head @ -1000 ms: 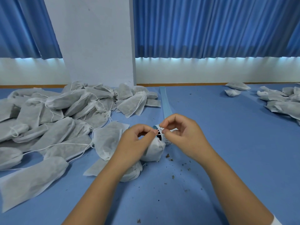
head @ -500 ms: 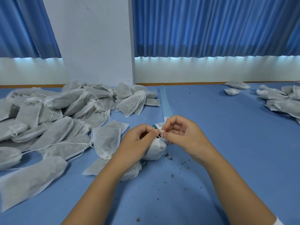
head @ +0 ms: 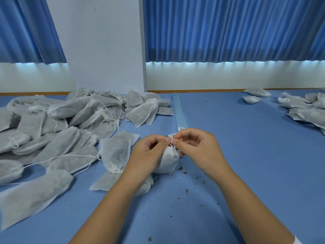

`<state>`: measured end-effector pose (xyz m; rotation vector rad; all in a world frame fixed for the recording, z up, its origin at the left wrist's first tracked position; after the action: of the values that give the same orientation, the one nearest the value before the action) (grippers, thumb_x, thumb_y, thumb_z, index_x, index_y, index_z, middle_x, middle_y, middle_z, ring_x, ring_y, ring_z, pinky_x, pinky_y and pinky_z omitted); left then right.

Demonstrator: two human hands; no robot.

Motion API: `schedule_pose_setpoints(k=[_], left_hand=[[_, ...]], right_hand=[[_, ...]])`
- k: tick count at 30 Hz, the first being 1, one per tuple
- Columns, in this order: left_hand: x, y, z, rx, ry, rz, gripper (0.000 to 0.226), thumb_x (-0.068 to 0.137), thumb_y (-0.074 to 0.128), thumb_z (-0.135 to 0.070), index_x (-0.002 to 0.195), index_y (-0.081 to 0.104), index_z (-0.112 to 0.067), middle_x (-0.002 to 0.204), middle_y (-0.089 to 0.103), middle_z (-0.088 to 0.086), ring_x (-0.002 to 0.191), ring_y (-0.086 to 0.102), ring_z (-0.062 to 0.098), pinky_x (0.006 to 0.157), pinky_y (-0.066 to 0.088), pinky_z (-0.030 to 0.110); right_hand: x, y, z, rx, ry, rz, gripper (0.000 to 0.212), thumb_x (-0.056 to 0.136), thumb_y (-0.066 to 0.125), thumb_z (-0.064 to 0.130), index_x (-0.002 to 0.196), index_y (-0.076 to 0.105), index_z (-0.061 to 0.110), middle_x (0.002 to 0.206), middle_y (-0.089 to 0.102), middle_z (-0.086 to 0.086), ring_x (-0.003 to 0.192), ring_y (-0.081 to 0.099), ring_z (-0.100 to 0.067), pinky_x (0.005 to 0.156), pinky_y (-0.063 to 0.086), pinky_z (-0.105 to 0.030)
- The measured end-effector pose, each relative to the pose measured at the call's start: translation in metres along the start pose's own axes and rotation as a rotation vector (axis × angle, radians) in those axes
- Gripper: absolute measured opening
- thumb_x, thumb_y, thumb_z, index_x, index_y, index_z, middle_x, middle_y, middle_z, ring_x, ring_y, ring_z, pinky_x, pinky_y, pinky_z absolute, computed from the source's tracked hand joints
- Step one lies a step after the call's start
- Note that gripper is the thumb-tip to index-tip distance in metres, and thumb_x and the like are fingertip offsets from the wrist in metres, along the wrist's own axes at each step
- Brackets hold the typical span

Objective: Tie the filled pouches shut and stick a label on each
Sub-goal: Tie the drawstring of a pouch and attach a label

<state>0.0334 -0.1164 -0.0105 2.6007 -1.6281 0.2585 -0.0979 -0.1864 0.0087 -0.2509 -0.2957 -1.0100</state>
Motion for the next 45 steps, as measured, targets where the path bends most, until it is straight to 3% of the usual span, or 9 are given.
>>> schedule_pose_setpoints(k=[6, 11, 21, 27, 32, 37, 45], left_hand=[[-0.001, -0.001, 0.001, -0.046, 0.018, -0.090, 0.013, 0.092, 0.067, -0.019, 0.082, 0.074, -0.014, 0.082, 0.076, -0.003, 0.077, 0.068, 0.004, 0.068, 0.049, 0.012], [-0.001, -0.002, 0.002, -0.057, 0.019, -0.112, 0.012, 0.092, 0.068, -0.019, 0.084, 0.074, -0.011, 0.085, 0.076, 0.001, 0.081, 0.068, 0.008, 0.071, 0.050, 0.015], [-0.007, 0.011, 0.007, -0.063, -0.100, -0.047, 0.019, 0.100, 0.049, -0.022, 0.096, 0.068, -0.023, 0.091, 0.072, -0.008, 0.083, 0.064, 0.004, 0.073, 0.046, 0.016], [-0.008, 0.012, 0.004, -0.035, -0.091, 0.000, 0.023, 0.097, 0.051, -0.016, 0.087, 0.071, -0.024, 0.081, 0.072, -0.014, 0.075, 0.062, -0.004, 0.064, 0.044, 0.005], [-0.006, 0.009, 0.005, 0.007, -0.039, -0.075, 0.020, 0.096, 0.054, -0.013, 0.079, 0.064, -0.016, 0.074, 0.062, -0.010, 0.066, 0.052, 0.000, 0.060, 0.040, 0.010], [-0.006, 0.008, 0.001, 0.068, 0.049, -0.115, 0.017, 0.098, 0.057, -0.018, 0.082, 0.062, -0.017, 0.059, 0.057, -0.024, 0.053, 0.046, -0.006, 0.055, 0.036, 0.006], [-0.010, 0.017, -0.002, 0.265, 0.193, -0.059, 0.013, 0.099, 0.057, -0.023, 0.086, 0.061, -0.021, 0.072, 0.062, -0.023, 0.061, 0.051, -0.002, 0.060, 0.040, 0.011]], right_hand=[[-0.001, 0.003, -0.003, 0.040, 0.033, -0.014, 0.017, 0.084, 0.068, -0.003, 0.081, 0.077, 0.012, 0.078, 0.075, -0.008, 0.069, 0.070, -0.013, 0.061, 0.053, -0.020], [-0.002, 0.005, -0.003, 0.095, 0.057, 0.034, 0.007, 0.082, 0.075, 0.007, 0.089, 0.077, 0.008, 0.085, 0.076, -0.009, 0.079, 0.073, -0.018, 0.066, 0.056, -0.023], [0.000, 0.002, -0.006, 0.130, 0.084, 0.005, 0.008, 0.087, 0.070, 0.009, 0.083, 0.077, 0.011, 0.077, 0.074, -0.009, 0.068, 0.066, -0.014, 0.060, 0.051, -0.018], [0.000, 0.004, -0.007, 0.157, 0.122, 0.004, 0.008, 0.090, 0.066, 0.006, 0.085, 0.072, 0.007, 0.078, 0.074, -0.007, 0.073, 0.070, -0.014, 0.059, 0.052, -0.019], [0.000, 0.001, -0.004, 0.217, 0.148, -0.013, 0.011, 0.095, 0.058, 0.004, 0.087, 0.065, 0.007, 0.077, 0.073, -0.005, 0.072, 0.071, -0.015, 0.058, 0.053, -0.020], [0.001, -0.002, -0.001, 0.225, 0.134, -0.029, 0.009, 0.098, 0.053, 0.005, 0.090, 0.058, 0.006, 0.076, 0.073, -0.004, 0.071, 0.070, -0.014, 0.058, 0.054, -0.021], [0.004, -0.016, 0.004, 0.107, 0.051, -0.115, 0.008, 0.101, 0.047, 0.009, 0.094, 0.051, 0.010, 0.084, 0.075, -0.003, 0.067, 0.066, -0.014, 0.055, 0.054, -0.023]])
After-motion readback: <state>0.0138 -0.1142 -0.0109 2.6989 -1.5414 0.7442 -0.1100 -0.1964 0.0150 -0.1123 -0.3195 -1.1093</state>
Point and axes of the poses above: each hand's wrist, its own x-axis towards the middle knuckle, its own y-axis out of the palm, z = x × y, the point moved 6 cm from there along x, towards the middle knuckle
